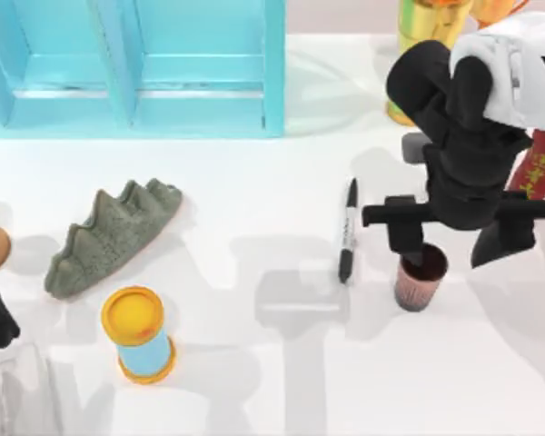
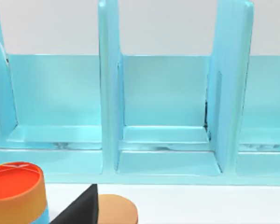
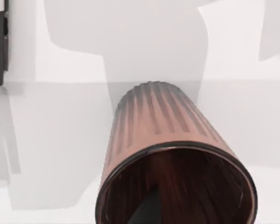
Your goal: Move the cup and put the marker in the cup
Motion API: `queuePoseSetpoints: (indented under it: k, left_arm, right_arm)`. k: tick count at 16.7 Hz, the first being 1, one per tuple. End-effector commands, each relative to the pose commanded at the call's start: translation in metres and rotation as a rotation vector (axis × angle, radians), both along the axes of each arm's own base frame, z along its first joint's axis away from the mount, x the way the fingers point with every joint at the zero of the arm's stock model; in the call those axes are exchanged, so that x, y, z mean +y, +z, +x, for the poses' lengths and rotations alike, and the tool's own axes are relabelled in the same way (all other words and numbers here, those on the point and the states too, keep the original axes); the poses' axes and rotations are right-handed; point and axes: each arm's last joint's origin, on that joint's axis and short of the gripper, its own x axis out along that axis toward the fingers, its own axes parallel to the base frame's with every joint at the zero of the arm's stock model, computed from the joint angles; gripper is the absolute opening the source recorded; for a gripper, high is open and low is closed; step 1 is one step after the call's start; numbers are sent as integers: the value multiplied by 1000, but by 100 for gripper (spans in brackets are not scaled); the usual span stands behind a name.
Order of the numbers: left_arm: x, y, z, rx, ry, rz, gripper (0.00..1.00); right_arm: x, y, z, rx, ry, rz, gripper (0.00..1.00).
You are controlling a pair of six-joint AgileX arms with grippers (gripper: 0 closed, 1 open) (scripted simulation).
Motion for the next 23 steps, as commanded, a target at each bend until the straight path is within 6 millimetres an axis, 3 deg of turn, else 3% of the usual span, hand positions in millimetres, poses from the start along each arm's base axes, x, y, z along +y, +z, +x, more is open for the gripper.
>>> queuePoseSetpoints:
  k: [2, 13, 16, 20, 23]
  left_arm:
    - [0, 0, 0, 0, 0, 0, 100]
    - [0, 0, 0, 0, 0, 0, 100]
    - [0, 0, 0, 0, 0, 0, 100]
    - [0, 0, 0, 0, 0, 0, 100]
    - [0, 0, 0, 0, 0, 0, 100]
  right_arm:
    - [0, 0, 0, 0, 0, 0, 100]
    - [1, 7, 3, 5, -3, -3, 100]
    - [6, 36, 9, 12, -3, -7, 100]
    - [6, 104, 10, 12, -2, -5, 100]
    - [2, 139, 4, 5, -2, -3, 100]
